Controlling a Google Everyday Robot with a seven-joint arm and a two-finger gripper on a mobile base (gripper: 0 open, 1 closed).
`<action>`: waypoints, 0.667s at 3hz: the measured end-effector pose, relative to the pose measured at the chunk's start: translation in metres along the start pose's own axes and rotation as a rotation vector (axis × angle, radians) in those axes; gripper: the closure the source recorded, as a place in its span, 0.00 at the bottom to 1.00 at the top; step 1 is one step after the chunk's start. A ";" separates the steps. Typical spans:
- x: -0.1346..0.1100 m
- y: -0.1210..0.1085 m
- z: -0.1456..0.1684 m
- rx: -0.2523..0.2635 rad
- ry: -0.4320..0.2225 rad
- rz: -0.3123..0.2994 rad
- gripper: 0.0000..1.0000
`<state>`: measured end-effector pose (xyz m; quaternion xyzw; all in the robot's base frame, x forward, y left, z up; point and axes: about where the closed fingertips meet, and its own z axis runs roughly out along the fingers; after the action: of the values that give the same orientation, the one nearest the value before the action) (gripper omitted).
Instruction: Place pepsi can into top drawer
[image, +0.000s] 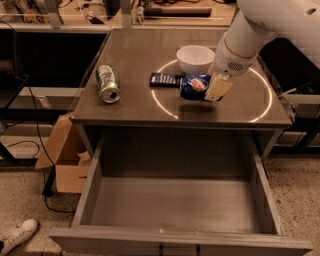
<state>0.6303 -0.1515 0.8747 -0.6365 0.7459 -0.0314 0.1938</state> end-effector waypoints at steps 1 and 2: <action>0.005 0.016 -0.017 0.026 -0.003 0.015 1.00; 0.007 0.030 -0.026 0.049 -0.011 0.027 1.00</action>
Offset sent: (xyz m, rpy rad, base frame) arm -0.0568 -0.0086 0.0193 0.0264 -0.0705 -0.0534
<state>0.5928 -0.1578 0.8881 -0.6215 0.7524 -0.0433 0.2139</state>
